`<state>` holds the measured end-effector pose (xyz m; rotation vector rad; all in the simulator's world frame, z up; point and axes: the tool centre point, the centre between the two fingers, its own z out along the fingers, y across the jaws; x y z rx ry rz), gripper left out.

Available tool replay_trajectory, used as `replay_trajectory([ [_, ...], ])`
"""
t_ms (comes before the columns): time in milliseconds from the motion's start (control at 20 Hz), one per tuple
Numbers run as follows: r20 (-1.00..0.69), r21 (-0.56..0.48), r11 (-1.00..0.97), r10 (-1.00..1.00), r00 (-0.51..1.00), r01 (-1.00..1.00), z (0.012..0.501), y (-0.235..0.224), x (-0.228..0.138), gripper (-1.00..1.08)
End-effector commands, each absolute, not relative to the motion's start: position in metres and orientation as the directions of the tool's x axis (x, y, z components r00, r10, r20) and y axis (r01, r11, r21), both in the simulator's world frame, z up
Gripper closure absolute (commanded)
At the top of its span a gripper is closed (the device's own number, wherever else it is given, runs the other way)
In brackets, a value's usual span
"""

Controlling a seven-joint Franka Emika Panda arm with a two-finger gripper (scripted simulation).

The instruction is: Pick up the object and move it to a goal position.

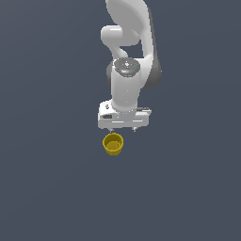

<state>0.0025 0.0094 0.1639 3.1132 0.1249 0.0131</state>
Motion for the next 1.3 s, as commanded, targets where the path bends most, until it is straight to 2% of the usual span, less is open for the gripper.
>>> replay_trajectory([
  [0, 0.007, 0.026, -0.996, 0.080, 0.997, 0.080, 0.164, 0.009, 0.002, -0.20],
  [650, -0.012, 0.024, -0.997, 0.077, 0.997, 0.077, 0.163, 0.007, 0.000, -0.20],
  [1250, -0.108, 0.074, -0.949, 0.298, 0.948, 0.306, 0.147, 0.005, 0.014, -0.20],
])
